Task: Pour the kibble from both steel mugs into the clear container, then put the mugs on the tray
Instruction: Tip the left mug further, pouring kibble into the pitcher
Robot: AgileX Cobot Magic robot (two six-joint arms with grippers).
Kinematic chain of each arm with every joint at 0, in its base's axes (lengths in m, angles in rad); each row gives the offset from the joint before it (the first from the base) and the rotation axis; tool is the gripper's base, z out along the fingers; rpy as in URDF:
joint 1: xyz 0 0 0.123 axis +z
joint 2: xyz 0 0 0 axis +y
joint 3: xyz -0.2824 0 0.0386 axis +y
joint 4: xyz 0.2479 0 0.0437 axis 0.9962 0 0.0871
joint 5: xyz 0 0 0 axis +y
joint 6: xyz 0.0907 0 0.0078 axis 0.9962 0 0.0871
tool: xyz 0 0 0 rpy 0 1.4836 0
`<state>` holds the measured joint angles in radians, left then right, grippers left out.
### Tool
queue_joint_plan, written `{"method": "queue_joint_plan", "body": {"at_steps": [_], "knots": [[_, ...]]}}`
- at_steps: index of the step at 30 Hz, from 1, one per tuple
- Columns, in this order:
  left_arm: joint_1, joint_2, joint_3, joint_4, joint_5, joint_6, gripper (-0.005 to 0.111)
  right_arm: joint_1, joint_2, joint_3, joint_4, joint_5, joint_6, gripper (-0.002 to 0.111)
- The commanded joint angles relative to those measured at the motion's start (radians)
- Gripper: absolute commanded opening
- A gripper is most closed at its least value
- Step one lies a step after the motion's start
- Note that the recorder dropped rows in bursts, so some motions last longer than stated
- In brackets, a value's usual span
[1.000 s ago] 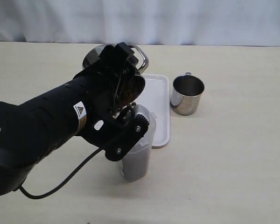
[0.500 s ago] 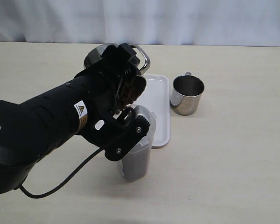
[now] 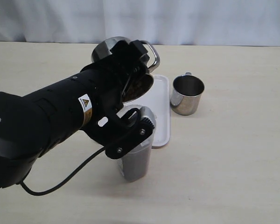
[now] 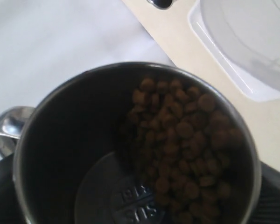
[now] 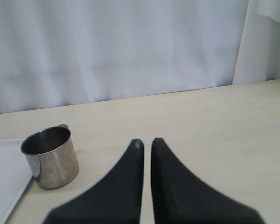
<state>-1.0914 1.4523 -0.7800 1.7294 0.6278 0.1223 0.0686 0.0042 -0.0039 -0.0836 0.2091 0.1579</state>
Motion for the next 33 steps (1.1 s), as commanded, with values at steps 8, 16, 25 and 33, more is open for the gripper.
{"method": "queue_joint_plan", "body": {"at_steps": [8,16,25,33], "knots": [[-0.003,-0.004,-0.008,0.015,0.042,0.165,0.0,0.004,-0.004,0.004,-0.006,0.002,0.001,0.005],[-0.003,-0.004,-0.008,0.015,0.057,0.194,0.0,0.004,-0.004,0.004,-0.006,0.002,0.001,0.005],[-0.003,-0.004,-0.008,0.015,0.055,0.224,0.0,0.004,-0.004,0.004,-0.006,0.002,0.001,0.005],[-0.012,-0.004,-0.014,0.015,0.053,0.246,0.0,0.004,-0.004,0.004,-0.006,0.002,0.001,0.005]]}}
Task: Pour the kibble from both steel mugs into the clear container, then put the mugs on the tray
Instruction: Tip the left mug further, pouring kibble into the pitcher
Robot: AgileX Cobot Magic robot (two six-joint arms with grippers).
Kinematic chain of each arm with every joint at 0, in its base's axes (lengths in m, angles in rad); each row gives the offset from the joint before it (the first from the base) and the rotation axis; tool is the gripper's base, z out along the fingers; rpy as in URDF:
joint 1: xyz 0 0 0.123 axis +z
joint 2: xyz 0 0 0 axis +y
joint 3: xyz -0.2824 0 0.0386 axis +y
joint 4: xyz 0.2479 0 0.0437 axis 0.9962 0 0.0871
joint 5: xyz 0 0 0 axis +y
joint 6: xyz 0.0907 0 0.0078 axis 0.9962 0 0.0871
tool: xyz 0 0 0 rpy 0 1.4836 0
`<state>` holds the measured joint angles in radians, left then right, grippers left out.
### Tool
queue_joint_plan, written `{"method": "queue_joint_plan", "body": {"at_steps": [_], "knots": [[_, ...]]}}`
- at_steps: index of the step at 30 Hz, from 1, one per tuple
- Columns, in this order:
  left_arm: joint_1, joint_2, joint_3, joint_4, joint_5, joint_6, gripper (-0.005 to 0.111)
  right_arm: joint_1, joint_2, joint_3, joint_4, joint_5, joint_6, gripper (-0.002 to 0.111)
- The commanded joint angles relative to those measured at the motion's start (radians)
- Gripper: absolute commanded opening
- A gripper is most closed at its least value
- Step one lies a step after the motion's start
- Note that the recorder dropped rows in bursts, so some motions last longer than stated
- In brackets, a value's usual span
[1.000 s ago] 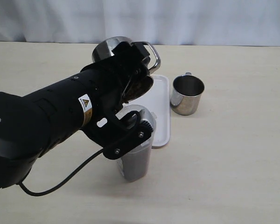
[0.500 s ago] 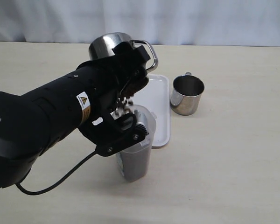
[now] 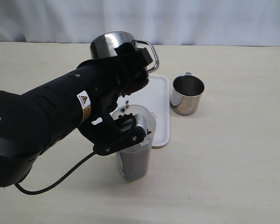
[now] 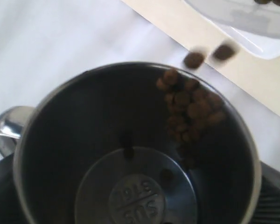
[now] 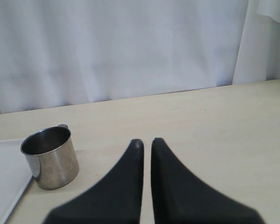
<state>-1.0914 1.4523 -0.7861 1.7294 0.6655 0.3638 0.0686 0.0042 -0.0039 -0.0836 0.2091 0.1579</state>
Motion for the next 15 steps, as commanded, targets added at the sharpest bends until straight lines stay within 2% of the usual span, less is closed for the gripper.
{"method": "queue_joint_plan", "body": {"at_steps": [1,6,9,15], "knots": [[-0.02,-0.004,-0.008,0.015,0.021,0.005,0.0,0.004,-0.004,0.004,-0.006,0.002,0.001,0.005],[-0.041,-0.004,-0.008,0.015,0.096,0.005,0.0,0.004,-0.004,0.004,-0.006,0.002,0.001,0.005],[-0.091,-0.004,-0.008,0.015,0.087,0.035,0.0,0.004,-0.004,0.004,-0.006,0.002,0.001,0.005],[-0.135,-0.001,-0.008,0.015,0.128,0.106,0.0,0.004,-0.004,0.004,-0.006,0.002,0.001,0.005]]}}
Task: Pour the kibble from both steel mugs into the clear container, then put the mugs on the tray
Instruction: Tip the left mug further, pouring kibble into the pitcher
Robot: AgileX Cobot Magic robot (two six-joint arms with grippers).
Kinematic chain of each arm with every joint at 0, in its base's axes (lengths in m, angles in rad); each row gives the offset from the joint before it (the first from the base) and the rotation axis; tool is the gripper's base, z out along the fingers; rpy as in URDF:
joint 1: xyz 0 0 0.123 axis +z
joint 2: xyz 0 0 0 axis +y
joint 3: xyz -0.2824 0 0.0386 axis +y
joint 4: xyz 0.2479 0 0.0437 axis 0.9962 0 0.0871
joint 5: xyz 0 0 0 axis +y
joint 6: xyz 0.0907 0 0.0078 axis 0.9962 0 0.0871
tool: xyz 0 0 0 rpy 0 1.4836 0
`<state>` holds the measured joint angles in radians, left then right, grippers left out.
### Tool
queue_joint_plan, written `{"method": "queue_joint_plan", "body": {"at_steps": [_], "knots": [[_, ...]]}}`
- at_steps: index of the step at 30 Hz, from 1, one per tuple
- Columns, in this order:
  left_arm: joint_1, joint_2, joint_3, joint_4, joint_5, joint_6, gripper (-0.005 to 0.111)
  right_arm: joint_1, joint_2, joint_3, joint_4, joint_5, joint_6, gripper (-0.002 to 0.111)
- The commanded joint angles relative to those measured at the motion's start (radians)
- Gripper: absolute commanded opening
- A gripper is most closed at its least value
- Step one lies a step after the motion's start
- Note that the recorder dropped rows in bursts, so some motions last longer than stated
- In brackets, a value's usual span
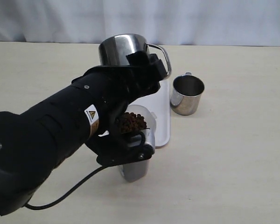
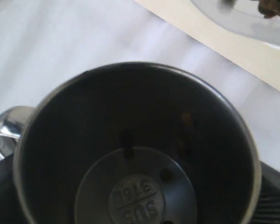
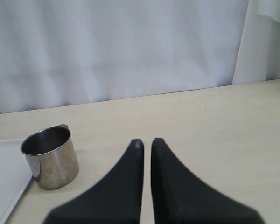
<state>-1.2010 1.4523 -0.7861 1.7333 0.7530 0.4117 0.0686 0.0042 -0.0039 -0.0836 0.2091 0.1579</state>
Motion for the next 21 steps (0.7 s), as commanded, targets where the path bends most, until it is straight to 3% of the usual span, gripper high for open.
{"method": "queue_joint_plan", "body": {"at_steps": [1,3,10,18,21], "knots": [[-0.034,0.008,-0.008,0.011,0.073,0.076,0.0,0.004,-0.004,0.004,-0.006,0.002,0.001,0.005],[-0.045,0.043,-0.008,0.011,0.14,0.119,0.0,0.004,-0.004,0.004,-0.006,0.002,0.001,0.005],[-0.049,0.09,-0.008,0.011,0.152,0.119,0.0,0.004,-0.004,0.004,-0.006,0.002,0.001,0.005],[-0.122,0.09,-0.008,0.011,0.2,0.119,0.0,0.004,-0.004,0.004,-0.006,0.002,0.001,0.005],[-0.173,0.09,-0.008,0.011,0.282,0.119,0.0,0.004,-0.004,0.004,-0.006,0.002,0.001,0.005]]}}
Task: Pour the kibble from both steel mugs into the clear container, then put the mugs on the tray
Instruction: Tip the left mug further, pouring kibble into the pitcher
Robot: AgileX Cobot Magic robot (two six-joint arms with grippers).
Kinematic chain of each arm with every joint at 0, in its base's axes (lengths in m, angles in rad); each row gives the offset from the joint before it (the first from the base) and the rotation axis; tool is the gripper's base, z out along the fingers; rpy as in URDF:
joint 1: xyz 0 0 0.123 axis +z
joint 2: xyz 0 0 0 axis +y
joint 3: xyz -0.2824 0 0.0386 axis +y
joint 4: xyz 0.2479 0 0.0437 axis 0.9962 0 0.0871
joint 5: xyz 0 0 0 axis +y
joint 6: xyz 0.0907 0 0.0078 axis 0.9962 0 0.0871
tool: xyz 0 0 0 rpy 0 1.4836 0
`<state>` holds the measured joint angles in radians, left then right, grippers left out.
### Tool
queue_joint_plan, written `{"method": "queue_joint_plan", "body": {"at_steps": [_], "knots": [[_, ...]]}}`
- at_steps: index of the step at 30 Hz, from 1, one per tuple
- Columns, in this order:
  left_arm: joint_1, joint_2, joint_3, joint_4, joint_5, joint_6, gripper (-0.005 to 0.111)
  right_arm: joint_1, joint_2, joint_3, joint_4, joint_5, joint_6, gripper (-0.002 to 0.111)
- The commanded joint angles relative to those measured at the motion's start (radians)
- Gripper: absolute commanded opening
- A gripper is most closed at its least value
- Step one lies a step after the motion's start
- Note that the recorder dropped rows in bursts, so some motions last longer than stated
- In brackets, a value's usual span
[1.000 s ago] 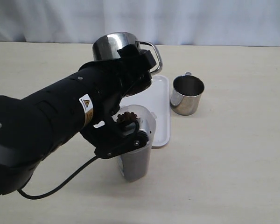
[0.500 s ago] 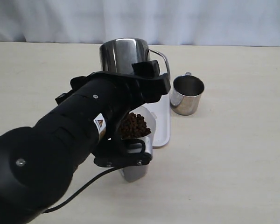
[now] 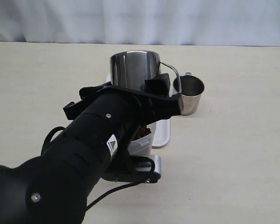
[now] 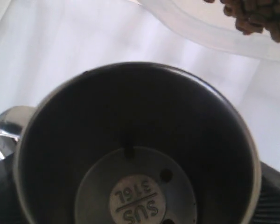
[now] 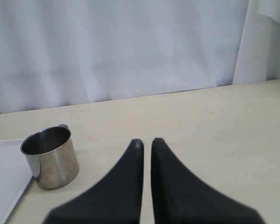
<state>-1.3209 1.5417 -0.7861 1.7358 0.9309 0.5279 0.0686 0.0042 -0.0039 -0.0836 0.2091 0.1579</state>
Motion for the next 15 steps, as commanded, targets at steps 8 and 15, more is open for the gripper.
{"method": "queue_joint_plan", "body": {"at_steps": [8,15], "knots": [[-0.064,0.037,-0.008,0.009,0.11,-0.002,0.0,0.004,-0.004,0.004,-0.006,0.002,0.001,0.005],[-0.064,0.045,-0.008,0.009,0.282,-0.25,0.0,0.004,-0.004,0.004,-0.006,0.002,0.001,0.005]]}}
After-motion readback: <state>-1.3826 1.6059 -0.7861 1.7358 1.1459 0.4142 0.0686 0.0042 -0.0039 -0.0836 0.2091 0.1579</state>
